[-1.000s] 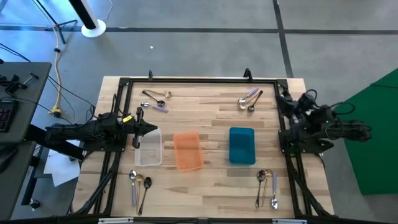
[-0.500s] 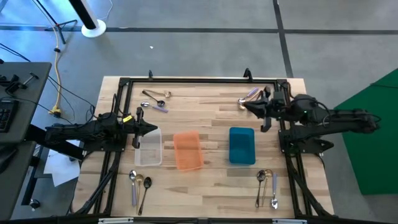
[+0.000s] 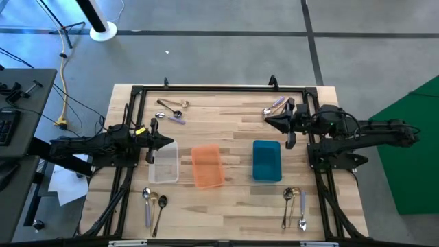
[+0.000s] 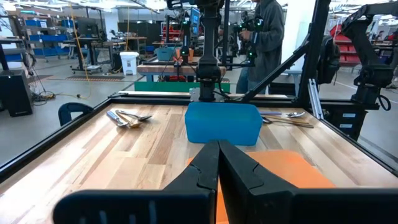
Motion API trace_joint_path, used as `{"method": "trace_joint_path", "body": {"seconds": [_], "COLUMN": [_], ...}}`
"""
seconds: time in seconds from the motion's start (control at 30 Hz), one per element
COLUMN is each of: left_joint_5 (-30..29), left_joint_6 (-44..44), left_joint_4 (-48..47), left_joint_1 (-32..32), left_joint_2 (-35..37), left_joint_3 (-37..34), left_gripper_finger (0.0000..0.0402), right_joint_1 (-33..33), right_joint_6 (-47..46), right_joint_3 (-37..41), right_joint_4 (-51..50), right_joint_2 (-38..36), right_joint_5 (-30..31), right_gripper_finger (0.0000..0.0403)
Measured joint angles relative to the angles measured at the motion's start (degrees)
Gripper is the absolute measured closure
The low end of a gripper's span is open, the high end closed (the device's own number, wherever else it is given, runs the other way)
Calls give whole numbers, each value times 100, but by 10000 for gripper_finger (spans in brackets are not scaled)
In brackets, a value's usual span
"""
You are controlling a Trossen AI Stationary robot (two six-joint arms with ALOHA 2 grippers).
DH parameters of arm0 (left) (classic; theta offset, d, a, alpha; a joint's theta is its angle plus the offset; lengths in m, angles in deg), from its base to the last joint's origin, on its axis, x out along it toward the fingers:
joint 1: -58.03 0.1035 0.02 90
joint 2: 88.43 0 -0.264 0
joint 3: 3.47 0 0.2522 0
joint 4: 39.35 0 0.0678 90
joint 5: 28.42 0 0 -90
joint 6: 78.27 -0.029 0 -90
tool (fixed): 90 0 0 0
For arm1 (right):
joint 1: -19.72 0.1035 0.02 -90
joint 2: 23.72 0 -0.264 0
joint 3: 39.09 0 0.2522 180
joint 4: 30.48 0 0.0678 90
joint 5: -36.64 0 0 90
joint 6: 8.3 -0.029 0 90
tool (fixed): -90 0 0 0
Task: Sort silverware by color (type)
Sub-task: Put the top left purple spoon into the blue bin
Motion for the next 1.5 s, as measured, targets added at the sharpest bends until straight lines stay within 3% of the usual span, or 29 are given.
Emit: {"method": "trace_joint_path", "body": {"seconds": [0.27,0.47,0.67,0.77,0.93,1.23,1.5], "left_joint_5": [31,-173,-1940,-2286,-1771,-944,-777], "left_joint_6": [286,1316,1530,1506,1553,1554,1453], "left_joint_4": [149,1937,3394,3743,3313,1615,1364], "left_joint_1": [-1,-3,2,2,-3,13,13], "left_joint_2": [-1,-23,-23,-49,-679,-2678,-3200], "left_joint_3": [1,1,1,30,549,2356,2821], "left_gripper_finger": [401,401,401,401,401,401,401], "right_joint_1": [0,0,0,0,0,-1,0], "right_joint_6": [-11,-11,7,-13,-30,-31,-31], "right_joint_3": [0,0,0,0,0,-2,-2], "right_joint_4": [14,16,15,15,36,377,406], "right_joint_2": [0,0,0,0,0,0,0], "right_joint_5": [17,20,66,66,66,67,15], "right_gripper_finger": [403,403,403,403,403,403,403]}}
